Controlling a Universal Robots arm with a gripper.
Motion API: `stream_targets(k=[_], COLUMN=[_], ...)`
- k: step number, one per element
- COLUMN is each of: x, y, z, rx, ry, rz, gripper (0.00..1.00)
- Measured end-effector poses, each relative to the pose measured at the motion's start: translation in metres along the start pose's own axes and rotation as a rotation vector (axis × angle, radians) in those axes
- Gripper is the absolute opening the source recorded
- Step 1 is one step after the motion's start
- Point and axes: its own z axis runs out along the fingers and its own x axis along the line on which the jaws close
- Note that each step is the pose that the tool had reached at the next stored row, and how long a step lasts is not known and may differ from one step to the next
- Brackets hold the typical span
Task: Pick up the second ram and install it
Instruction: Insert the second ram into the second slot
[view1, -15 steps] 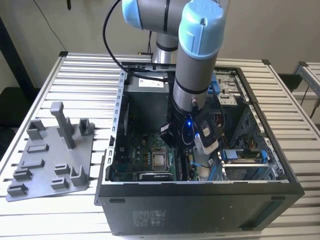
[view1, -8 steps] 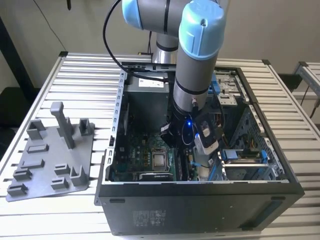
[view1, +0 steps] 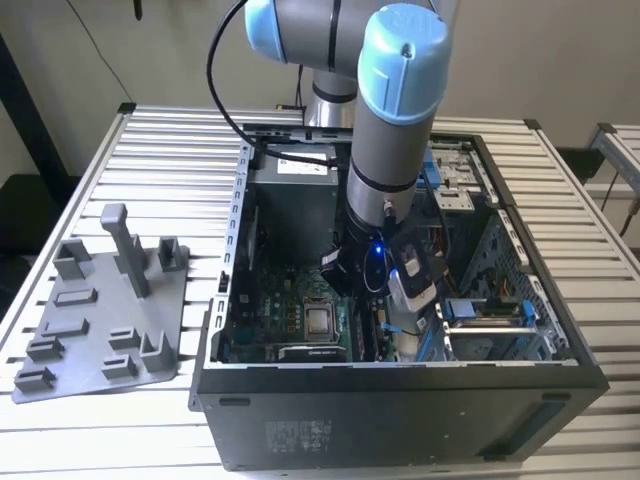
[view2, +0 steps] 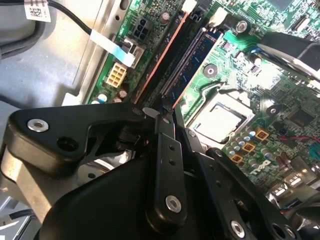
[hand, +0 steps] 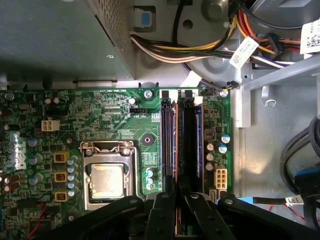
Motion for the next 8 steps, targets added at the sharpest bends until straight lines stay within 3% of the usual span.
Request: stream_targets(k=[8], x=[0.0], y=[-0.0002], z=[0.0045], rx=[0.0008], ry=[0.005], rz=[0.0], gripper=[0.14])
